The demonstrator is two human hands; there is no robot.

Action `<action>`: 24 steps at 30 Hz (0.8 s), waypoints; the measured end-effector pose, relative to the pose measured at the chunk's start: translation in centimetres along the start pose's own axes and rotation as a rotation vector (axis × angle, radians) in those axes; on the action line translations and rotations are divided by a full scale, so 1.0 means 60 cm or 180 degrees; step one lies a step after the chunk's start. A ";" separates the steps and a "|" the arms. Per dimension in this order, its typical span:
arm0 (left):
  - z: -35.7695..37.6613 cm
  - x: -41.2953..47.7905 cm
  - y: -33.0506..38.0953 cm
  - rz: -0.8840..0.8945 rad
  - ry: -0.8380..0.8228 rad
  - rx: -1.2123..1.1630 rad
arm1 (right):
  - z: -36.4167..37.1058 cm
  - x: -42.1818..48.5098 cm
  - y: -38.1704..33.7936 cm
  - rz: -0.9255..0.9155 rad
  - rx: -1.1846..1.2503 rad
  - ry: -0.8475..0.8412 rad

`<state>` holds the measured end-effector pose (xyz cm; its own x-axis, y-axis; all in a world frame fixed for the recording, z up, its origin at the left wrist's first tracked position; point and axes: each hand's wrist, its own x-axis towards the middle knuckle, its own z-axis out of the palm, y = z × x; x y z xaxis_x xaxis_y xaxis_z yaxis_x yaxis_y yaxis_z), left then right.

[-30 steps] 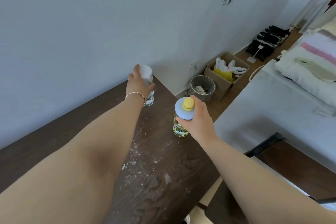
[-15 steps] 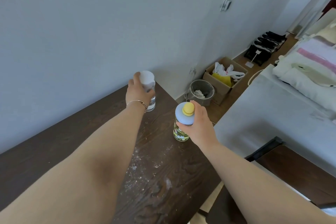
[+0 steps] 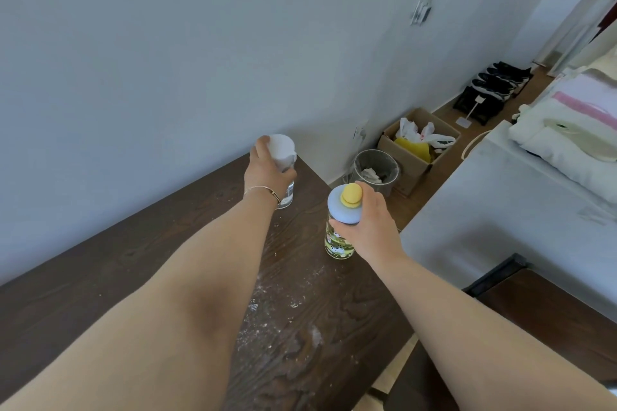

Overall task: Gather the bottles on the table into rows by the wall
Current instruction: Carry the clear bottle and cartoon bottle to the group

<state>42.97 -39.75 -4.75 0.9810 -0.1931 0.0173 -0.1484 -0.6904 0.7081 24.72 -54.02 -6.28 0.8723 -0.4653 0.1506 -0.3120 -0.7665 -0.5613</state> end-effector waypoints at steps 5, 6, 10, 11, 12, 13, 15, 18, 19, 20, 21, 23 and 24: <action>-0.018 -0.047 -0.008 0.0046 -0.0090 0.0010 | -0.007 -0.007 -0.021 0.0141 -0.0024 -0.0068; -0.024 -0.058 -0.010 0.0052 -0.0102 -0.0001 | -0.008 -0.012 -0.026 0.0168 -0.0041 -0.0065; -0.051 -0.104 -0.017 0.0139 -0.0153 -0.0068 | -0.017 -0.040 -0.050 0.0253 -0.0124 -0.0013; -0.059 -0.116 -0.019 0.0160 -0.0161 -0.0088 | -0.019 -0.048 -0.057 0.0262 -0.0129 0.0022; -0.067 -0.129 -0.021 0.0184 -0.0172 -0.0100 | -0.021 -0.055 -0.065 0.0271 -0.0131 0.0061; -0.074 -0.142 -0.024 0.0217 -0.0182 -0.0100 | -0.024 -0.062 -0.073 0.0279 -0.0138 0.0099; -0.090 -0.168 -0.027 0.0263 -0.0199 -0.0111 | -0.029 -0.080 -0.089 0.0298 -0.0120 0.0158; -0.115 -0.207 -0.030 0.0276 -0.0164 -0.0144 | -0.038 -0.107 -0.110 0.0259 0.0022 0.0260; -0.123 -0.221 -0.031 0.0274 -0.0133 -0.0149 | -0.041 -0.118 -0.115 0.0244 0.0038 0.0268; -0.130 -0.236 -0.032 0.0268 -0.0101 -0.0147 | -0.045 -0.129 -0.120 0.0230 0.0040 0.0264; -0.137 -0.253 -0.034 0.0259 -0.0072 -0.0143 | -0.049 -0.141 -0.125 0.0223 0.0046 0.0252; -0.152 -0.288 -0.041 0.0214 -0.0013 -0.0159 | -0.058 -0.166 -0.134 0.0212 0.0095 0.0226; -0.160 -0.307 -0.045 0.0177 0.0023 -0.0176 | -0.062 -0.179 -0.138 0.0208 0.0132 0.0208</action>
<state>26.49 -27.66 -0.22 0.9724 -0.2249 0.0627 -0.1958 -0.6392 0.7437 16.54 -44.32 -0.19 0.8237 -0.5427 0.1645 -0.3505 -0.7152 -0.6047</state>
